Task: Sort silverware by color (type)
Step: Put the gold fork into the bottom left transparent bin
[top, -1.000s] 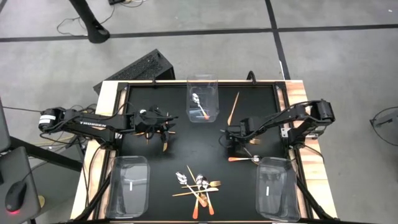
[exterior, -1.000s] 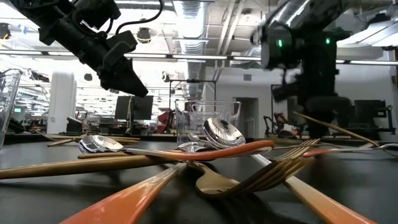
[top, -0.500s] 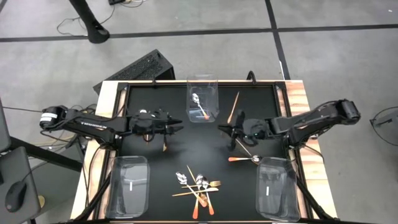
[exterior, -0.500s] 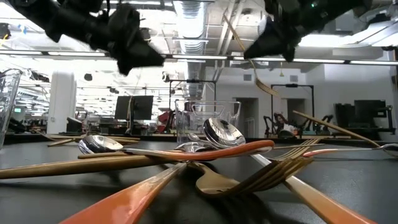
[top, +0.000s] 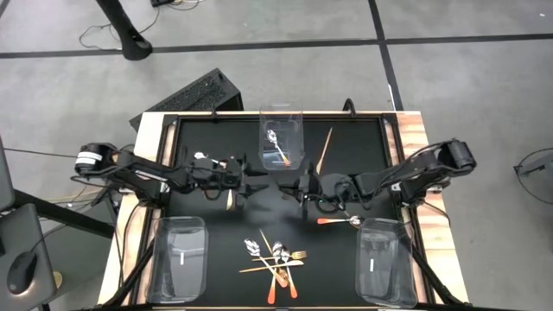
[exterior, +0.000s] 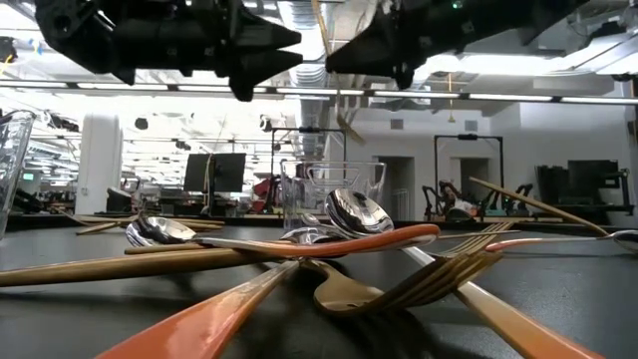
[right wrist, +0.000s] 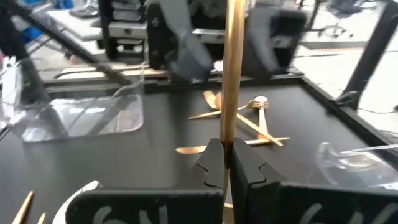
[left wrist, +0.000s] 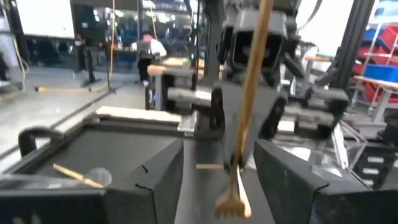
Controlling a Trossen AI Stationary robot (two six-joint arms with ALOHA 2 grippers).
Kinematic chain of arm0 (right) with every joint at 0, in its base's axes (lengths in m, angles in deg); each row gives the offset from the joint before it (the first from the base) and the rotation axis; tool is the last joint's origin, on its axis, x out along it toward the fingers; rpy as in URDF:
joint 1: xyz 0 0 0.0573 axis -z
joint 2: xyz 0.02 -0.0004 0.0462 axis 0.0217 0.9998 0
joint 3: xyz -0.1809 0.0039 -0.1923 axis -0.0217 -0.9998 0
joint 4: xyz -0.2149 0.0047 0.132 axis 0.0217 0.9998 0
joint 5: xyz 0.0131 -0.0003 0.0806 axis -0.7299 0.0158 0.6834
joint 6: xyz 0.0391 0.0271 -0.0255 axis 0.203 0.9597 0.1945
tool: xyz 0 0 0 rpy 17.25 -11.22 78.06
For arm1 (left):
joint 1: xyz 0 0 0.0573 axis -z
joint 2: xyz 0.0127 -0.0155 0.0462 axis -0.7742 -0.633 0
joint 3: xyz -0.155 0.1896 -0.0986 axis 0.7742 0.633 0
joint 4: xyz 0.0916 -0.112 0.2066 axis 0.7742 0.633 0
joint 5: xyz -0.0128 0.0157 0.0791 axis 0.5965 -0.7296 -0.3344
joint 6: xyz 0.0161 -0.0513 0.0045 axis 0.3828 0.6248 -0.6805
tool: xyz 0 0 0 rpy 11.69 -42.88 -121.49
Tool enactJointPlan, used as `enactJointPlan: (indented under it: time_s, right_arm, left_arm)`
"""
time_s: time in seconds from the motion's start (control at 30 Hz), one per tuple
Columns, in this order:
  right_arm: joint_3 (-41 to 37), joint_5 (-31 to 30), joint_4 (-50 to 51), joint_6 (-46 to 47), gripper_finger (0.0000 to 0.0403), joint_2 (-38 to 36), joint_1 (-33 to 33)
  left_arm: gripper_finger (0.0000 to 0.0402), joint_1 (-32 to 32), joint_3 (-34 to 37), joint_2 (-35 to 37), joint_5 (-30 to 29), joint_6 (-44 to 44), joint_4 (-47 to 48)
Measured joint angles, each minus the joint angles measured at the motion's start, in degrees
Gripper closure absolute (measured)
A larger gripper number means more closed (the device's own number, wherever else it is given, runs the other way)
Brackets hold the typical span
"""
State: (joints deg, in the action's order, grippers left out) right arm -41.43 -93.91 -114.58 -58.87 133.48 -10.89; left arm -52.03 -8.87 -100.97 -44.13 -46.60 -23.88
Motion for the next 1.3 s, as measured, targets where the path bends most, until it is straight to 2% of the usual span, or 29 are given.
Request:
enactJointPlan:
  time_s: [0.17, 0.3, 0.4, 0.7, 0.87, 0.97, 1.1, 1.2, 1.3]
  right_arm:
    - [2.1, 0.4, -0.5, -0.3, 0.0391, 2.8, 0.0]
    - [2.9, 0.4, -0.5, -0.4, 0.039, 3.7, -0.1]
    - [3.0, 0.3, -0.3, -0.3, 0.039, 3.7, -0.3]
    - [3.0, -2.0, 0.4, -1.0, 0.0389, 2.9, -1.1]
    - [3.1, -1.6, 0.2, 1.1, 0.0376, 2.9, -1.1]
    - [3.1, -1.8, 0.3, 2.9, 0.0349, 2.9, -1.1]
    - [3.0, -1.9, 0.3, 3.5, 0.031, 2.6, -1.5]
    - [3.0, -4.8, 0.1, 4.8, 0.0288, 2.4, -1.8]
    - [3.0, -7.4, 1.2, 5.0, 0.0272, 2.4, -1.7]
  left_arm:
    - [0.0204, 0.0, -4.0, -4.3, 1.3, -0.3, -1.7]
    - [0.0221, 0.1, -7.7, -7.4, 4.4, -0.4, 0.3]
    - [0.0249, 0.1, -9.7, -8.4, 4.2, -0.4, 2.1]
    - [0.0384, 0.2, -10.0, -7.2, 1.8, 0.4, 6.4]
    - [0.0393, 0.8, -10.0, -5.1, 0.7, 0.3, 9.5]
    - [0.0396, 1.3, -10.0, -1.6, -3.1, -0.2, 17.0]
    - [0.0397, 2.7, -9.9, 5.9, -13.7, 0.7, 33.4]
    - [0.0397, 5.3, -9.9, 12.8, -21.2, 5.0, 47.3]
    - [0.0394, 7.9, -9.9, 19.7, -23.5, 13.8, 62.2]
